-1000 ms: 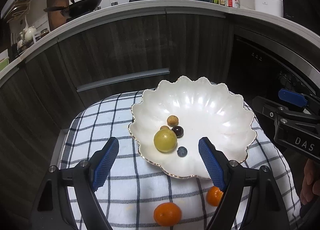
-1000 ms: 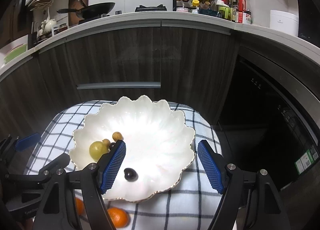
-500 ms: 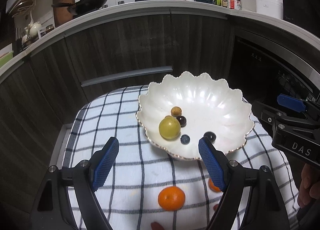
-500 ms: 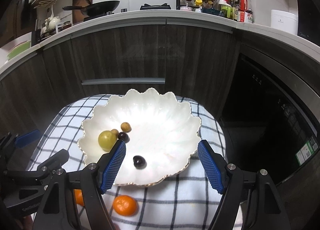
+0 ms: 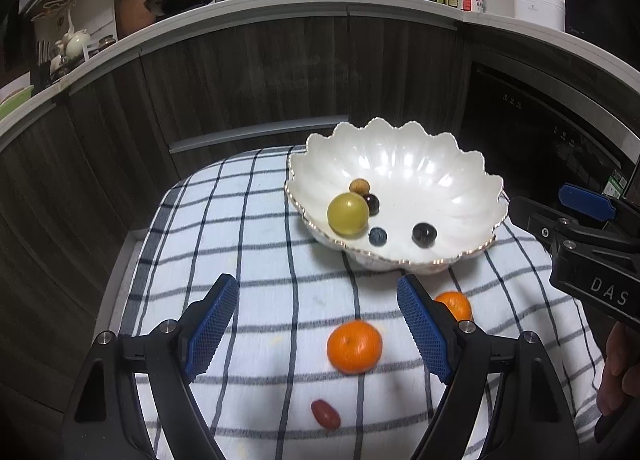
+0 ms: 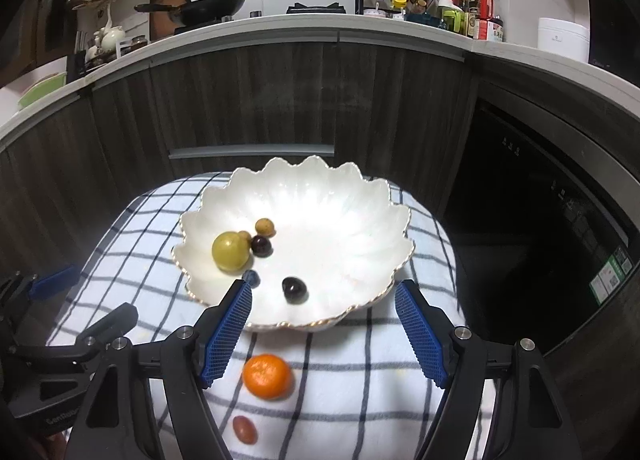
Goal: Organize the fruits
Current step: 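Withdraw both open tools from the bowl toward the remaining fruits, then grasp the red oval fruit with left gripper while right grasps the brown oval fruit, then lift and carry the red and brown oval fruits over the white bowl, then open left gripper dropping the red fruit while right releases the brown fruit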
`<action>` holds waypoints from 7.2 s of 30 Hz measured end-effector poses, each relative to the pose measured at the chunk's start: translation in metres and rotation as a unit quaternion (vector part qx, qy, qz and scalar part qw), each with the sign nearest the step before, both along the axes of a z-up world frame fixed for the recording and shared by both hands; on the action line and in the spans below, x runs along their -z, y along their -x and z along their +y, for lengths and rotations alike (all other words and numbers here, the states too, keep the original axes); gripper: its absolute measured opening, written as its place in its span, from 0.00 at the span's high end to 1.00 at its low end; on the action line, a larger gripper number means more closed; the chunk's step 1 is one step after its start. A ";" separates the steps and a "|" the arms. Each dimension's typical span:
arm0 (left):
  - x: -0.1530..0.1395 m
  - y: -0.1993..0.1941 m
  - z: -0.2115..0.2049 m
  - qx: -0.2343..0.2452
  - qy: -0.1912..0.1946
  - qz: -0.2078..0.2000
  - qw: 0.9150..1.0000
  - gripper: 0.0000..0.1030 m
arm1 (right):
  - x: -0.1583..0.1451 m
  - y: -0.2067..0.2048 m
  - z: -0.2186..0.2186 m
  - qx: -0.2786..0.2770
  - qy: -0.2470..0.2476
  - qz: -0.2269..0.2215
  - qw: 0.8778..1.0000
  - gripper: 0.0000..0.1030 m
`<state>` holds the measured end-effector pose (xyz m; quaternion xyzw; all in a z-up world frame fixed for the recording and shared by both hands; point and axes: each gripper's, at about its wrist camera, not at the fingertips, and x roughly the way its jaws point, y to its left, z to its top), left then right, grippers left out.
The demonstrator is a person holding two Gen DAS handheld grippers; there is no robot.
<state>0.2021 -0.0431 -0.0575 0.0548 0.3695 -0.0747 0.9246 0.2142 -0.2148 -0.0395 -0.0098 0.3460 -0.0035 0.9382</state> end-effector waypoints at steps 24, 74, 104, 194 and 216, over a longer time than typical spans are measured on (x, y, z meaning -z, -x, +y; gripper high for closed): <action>0.024 0.055 0.026 -0.022 0.004 -0.020 1.000 0.20 | 0.029 0.044 0.023 -0.007 -0.003 0.020 1.000 0.27; 0.095 0.054 0.021 0.010 0.007 0.045 0.999 0.45 | 0.102 0.059 0.049 -0.071 0.007 0.061 0.996 0.34; 0.099 0.052 0.010 0.025 -0.008 0.050 0.998 0.78 | 0.115 0.056 0.055 -0.104 -0.009 0.085 0.991 0.80; -0.014 -0.105 -0.037 0.012 0.016 -0.034 0.999 0.78 | -0.001 -0.092 -0.026 -0.019 -0.022 -0.014 0.999 0.80; 0.016 -0.159 -0.037 0.013 0.029 -0.001 1.000 0.78 | 0.025 -0.147 -0.023 -0.029 -0.017 0.014 0.999 0.80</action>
